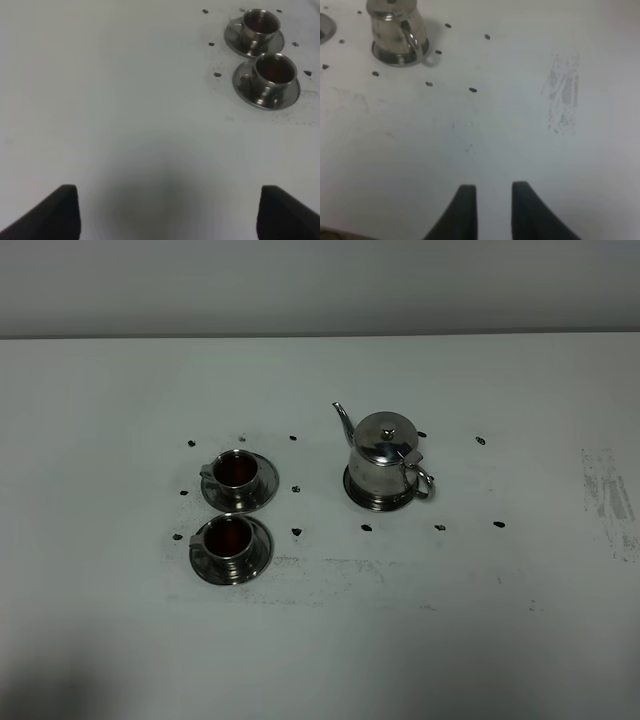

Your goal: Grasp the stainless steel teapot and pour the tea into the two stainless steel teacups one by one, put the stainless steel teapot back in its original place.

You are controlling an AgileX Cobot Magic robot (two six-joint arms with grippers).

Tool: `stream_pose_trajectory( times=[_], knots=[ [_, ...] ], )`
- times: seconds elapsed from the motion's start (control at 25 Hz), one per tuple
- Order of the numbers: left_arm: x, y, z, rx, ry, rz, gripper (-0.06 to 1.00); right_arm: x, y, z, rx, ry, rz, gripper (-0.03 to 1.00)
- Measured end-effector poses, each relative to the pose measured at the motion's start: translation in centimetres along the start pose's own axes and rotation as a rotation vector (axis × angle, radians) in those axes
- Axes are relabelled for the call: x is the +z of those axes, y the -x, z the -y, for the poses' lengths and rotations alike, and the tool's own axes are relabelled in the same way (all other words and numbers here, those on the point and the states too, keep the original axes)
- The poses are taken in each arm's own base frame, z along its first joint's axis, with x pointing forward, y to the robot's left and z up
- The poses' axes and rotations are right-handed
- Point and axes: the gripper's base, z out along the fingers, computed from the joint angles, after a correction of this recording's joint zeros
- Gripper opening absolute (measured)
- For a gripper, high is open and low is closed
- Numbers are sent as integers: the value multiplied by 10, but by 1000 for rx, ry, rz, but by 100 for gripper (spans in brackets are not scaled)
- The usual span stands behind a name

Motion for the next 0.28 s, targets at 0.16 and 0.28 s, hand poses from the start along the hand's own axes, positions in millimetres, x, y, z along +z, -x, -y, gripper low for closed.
stream_pose_trajectory(
  times=[0.16, 0.28],
  knots=[
    [0, 0, 0, 0, 0, 0, 69, 0, 0, 0, 0, 0, 0, 17],
    [0, 0, 0, 0, 0, 0, 69, 0, 0, 0, 0, 0, 0, 17]
  ],
)
